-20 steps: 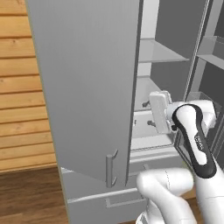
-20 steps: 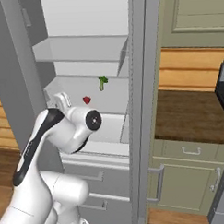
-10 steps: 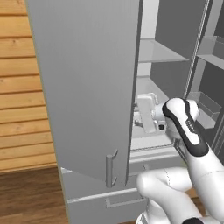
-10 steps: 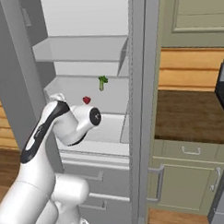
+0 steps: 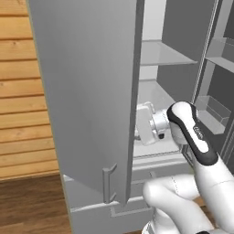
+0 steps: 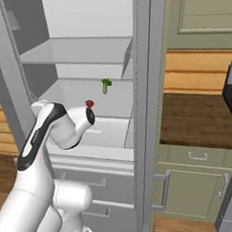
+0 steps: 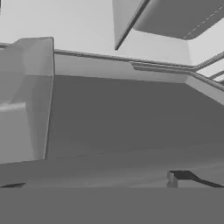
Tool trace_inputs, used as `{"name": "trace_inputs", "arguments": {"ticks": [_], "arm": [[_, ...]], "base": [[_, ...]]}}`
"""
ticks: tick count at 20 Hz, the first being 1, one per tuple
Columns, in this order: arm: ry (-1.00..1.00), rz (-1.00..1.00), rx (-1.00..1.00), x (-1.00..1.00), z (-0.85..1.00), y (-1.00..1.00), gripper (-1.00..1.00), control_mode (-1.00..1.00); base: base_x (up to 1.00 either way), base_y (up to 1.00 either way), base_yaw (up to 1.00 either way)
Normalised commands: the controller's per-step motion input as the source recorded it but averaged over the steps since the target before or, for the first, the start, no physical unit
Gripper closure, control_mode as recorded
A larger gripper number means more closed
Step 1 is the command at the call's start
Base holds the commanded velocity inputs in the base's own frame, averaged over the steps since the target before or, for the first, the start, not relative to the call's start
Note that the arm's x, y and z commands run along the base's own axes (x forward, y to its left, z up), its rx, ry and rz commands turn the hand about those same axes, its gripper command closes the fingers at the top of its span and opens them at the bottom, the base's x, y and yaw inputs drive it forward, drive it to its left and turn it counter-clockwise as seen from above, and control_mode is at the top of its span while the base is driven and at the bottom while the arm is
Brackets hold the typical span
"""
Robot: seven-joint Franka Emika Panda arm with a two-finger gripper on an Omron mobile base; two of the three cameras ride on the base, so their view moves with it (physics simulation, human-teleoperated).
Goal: Take the strawberry from the fridge and place it on top of the pancake, located on the dining counter.
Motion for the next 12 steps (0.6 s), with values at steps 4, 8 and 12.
{"name": "trace_inputs", "arguments": {"ticks": [4,8,12], "arm": [[-0.01,0.26,0.0,-0.9,0.0,0.69,-1.0,-1.0],[0.0,0.19,0.0,-0.63,0.0,0.96,-1.0,-1.0],[0.0,0.15,0.0,-0.49,0.0,1.0,-1.0,-1.0]], "base": [[0.0,0.0,0.0],[0.0,0.0,0.0],[0.0,0.0,0.0]]}}
